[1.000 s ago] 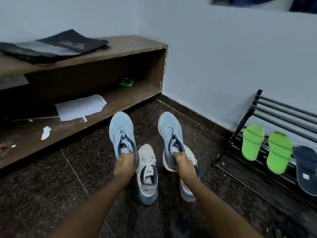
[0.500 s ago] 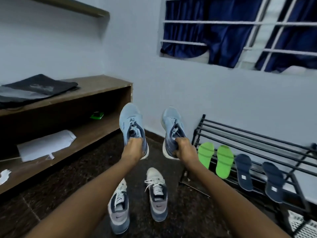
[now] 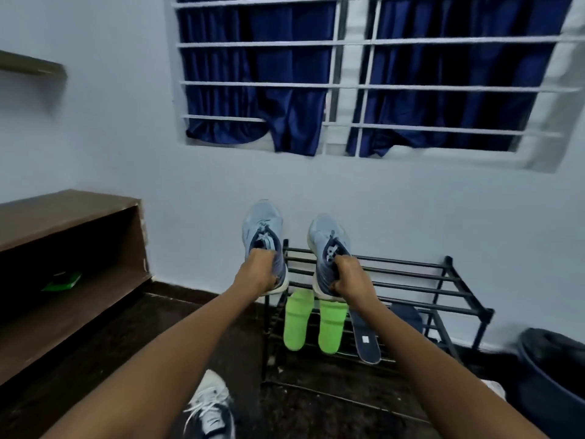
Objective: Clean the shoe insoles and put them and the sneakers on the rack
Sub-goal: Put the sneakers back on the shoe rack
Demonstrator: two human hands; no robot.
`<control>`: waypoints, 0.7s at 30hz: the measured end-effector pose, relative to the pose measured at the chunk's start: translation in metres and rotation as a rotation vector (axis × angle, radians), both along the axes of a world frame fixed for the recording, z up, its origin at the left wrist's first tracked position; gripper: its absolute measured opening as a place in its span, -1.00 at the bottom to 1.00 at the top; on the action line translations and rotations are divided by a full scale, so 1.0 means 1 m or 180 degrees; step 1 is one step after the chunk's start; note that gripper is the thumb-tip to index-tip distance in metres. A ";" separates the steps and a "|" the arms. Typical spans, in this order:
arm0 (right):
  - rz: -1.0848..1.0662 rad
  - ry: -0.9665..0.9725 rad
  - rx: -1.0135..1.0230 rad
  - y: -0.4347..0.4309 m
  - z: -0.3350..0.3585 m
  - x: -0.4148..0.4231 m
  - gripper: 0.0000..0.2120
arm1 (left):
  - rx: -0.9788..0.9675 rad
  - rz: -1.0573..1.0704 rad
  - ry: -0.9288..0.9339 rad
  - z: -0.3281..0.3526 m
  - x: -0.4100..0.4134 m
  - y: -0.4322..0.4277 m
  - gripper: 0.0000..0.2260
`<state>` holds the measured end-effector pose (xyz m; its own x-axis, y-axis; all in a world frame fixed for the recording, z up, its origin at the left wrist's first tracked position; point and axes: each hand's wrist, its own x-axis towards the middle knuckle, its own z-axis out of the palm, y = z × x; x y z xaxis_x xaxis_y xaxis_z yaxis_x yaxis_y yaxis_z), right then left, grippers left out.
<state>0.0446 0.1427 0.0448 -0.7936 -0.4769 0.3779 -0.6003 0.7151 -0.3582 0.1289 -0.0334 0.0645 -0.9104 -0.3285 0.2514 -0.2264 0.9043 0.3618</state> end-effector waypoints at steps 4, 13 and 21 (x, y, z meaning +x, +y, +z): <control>-0.0196 -0.0075 -0.0006 0.023 -0.011 -0.036 -0.84 | 0.0019 -0.0215 -0.0096 -0.011 -0.049 0.020 -0.72; -0.0406 -0.0228 0.0073 0.032 -0.038 -0.094 -0.79 | -0.0291 -0.0426 -0.0393 -0.046 -0.124 0.020 -0.75; -0.0479 -0.0197 0.0203 0.009 -0.038 -0.111 -0.76 | -0.0548 -0.0422 -0.0519 -0.044 -0.146 0.013 -0.77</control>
<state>-0.0662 0.1515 0.0070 -0.8787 -0.3723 0.2988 -0.4629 0.8178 -0.3421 -0.0169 -0.0205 0.0201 -0.9757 -0.1687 0.1397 -0.1445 0.9750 0.1686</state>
